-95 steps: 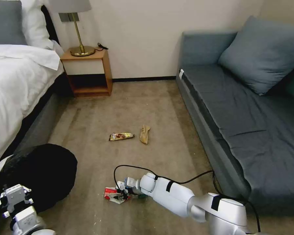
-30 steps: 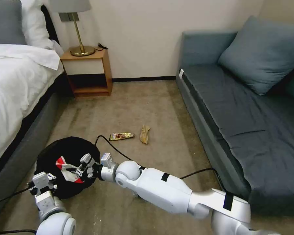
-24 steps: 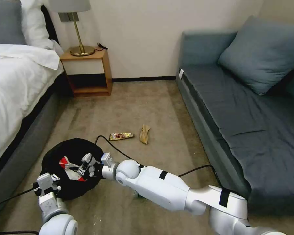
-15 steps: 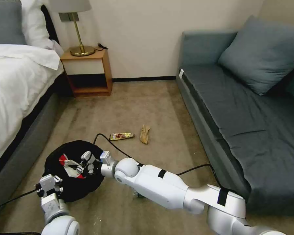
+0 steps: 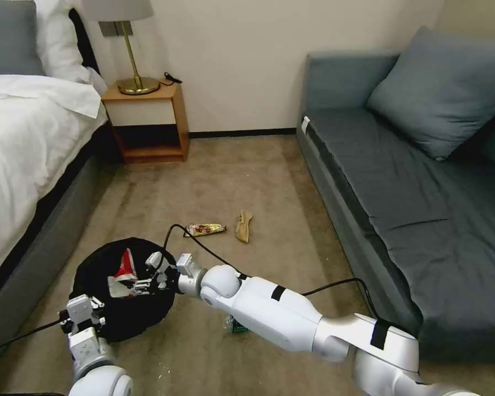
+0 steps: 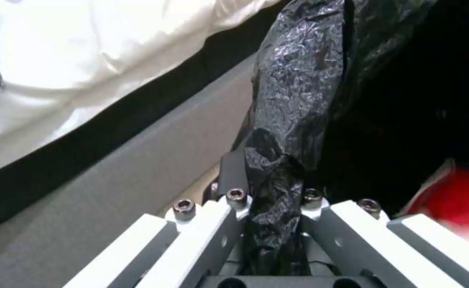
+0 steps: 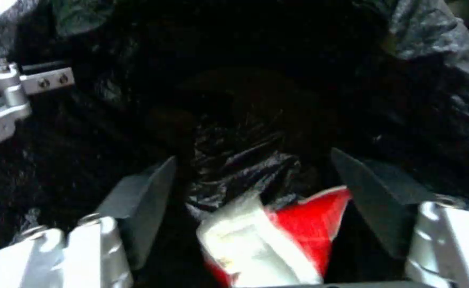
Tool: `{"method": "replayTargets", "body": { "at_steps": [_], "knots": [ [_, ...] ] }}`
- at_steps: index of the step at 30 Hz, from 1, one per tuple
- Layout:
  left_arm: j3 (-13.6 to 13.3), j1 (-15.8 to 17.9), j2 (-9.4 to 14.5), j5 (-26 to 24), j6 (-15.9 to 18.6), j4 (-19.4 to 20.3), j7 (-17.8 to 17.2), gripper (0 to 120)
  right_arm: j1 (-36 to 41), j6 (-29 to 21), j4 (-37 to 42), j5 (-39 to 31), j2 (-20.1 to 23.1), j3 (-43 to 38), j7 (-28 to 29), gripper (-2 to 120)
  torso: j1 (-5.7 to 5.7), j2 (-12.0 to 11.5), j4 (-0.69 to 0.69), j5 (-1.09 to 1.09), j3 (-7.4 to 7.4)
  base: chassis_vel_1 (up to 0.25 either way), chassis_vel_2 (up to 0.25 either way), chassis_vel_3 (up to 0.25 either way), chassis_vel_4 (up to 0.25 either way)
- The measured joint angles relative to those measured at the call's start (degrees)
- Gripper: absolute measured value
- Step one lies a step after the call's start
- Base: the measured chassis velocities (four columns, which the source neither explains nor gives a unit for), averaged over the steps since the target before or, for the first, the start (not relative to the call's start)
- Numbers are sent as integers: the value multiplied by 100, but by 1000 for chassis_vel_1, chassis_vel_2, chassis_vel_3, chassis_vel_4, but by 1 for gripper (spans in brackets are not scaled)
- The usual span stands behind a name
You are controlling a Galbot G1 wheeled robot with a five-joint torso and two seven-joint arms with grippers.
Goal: Pick up the trash bin, then pick up the garbage on the floor and place it into the trash bin.
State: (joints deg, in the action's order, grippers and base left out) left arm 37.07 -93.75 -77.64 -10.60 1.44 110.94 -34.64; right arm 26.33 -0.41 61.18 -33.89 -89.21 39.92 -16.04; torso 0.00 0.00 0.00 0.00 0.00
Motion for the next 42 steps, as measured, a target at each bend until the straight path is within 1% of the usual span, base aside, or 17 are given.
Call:
{"method": "replayTargets", "body": {
  "at_steps": [2,6,7,10,11,14,16,20,21,25,26,28,30,36,42],
  "knots": [
    [-12,10,-8,3,-10,-30,-1,3,16,8,58,56,72,-2,12,91,0,0,0,0,0,0,0,0,0],
    [-27,13,-20,8,-31,-50,-6,3,44,13,268,103,242,3,32,99,0,0,1,0,0,0,0,0,0],
    [-27,13,-20,8,-31,-50,-6,3,44,13,268,103,242,3,32,99,0,0,1,0,0,0,0,0,0],
    [35,14,-11,10,-80,-75,-10,3,119,-44,705,59,577,19,31,100,0,0,1,0,0,0,0,0,0],
    [35,14,-11,10,-80,-75,-10,3,119,-44,705,59,577,19,31,100,0,0,1,0,0,0,0,0,0],
    [115,2,17,8,-134,-91,-23,3,273,-110,1043,58,981,-82,-63,100,0,0,0,2,0,0,0,0,0],
    [127,-4,20,7,-143,-91,-25,3,319,-117,1090,85,1063,-121,-93,100,0,0,0,2,0,0,0,0,0],
    [153,-28,21,16,-168,-96,-35,3,706,-184,1249,536,1672,-486,-464,100,-1,0,-1,2,0,0,0,0,0],
    [153,-28,21,16,-168,-96,-35,3,706,-184,1249,536,1672,-486,-464,100,-1,0,-1,2,0,0,0,0,0],
    [117,9,-27,118,-178,-158,-37,3,925,-399,1291,1282,2184,-640,-1150,100,0,0,-1,1,0,0,0,0,0],
    [117,9,-27,118,-178,-158,-37,3,925,-399,1291,1282,2184,-640,-1150,100,0,0,-1,1,0,0,0,0,0],
    [91,37,-45,131,-178,-191,-37,3,1017,-438,1293,1680,2346,-691,-1485,100,-1,0,-1,2,0,0,0,0,0],
    [70,72,-57,139,-179,-228,-37,3,1088,-442,1267,1949,2419,-753,-1698,100,-1,0,-1,2,0,0,0,0,0],
    [45,114,-77,139,-179,-262,-38,3,1137,-373,1047,2369,2393,-845,-1817,100,-1,0,0,1,0,0,0,0,0],
    [40,109,-89,148,-205,-281,-38,3,1090,-102,312,2915,2217,-801,-1826,100,0,0,0,-1,0,0,0,0,0]
  ]
}}
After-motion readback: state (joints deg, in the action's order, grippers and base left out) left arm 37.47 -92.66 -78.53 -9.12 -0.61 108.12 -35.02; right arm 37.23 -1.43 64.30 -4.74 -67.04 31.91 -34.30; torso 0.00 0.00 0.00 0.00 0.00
